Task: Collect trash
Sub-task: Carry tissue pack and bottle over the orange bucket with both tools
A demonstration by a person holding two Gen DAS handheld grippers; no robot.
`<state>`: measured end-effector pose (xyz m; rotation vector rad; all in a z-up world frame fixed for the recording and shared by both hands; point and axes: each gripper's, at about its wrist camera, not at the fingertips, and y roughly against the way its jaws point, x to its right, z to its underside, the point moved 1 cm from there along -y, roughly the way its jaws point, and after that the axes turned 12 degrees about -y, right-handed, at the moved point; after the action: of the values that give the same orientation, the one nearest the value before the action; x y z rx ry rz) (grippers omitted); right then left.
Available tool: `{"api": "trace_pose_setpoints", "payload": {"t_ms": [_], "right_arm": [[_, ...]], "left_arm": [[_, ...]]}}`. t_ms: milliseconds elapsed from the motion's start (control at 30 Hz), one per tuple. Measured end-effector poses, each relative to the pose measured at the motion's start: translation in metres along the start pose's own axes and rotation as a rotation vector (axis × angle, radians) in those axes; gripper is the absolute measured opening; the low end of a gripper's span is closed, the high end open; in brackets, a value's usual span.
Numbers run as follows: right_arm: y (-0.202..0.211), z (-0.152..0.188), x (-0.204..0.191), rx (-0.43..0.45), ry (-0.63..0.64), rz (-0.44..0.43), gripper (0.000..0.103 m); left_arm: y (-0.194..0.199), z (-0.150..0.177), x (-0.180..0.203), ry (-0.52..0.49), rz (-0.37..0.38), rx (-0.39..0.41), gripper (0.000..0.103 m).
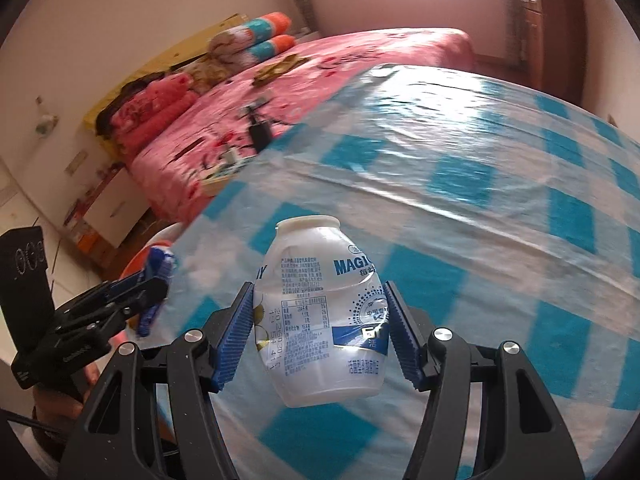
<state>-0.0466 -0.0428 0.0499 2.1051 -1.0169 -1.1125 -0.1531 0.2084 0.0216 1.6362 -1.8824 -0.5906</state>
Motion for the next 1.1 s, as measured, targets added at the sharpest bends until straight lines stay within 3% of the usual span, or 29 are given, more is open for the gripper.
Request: {"api": "trace_pose_setpoints", "payload": {"t_ms": [267,667,1100], "right_arm": [[-0.022,0.009,-0.073,-0.073,0.123,-0.112,0.064],[-0.06,0.019,-0.178,-0.145,0.316,-0.201,0.064],[-0.111,0.038,-0.257,-0.217,0.463,-0.241,0.064]], "left_arm": [[0.023,0.017,-0.045,0.064,-0.101,0.0,0.045],[0.049,0.053,-0.126,0.195,-0.294,-0.032,0.045],[0.048,0.09,-0.169,0.278,-0.379,-0.105,0.045]]}}
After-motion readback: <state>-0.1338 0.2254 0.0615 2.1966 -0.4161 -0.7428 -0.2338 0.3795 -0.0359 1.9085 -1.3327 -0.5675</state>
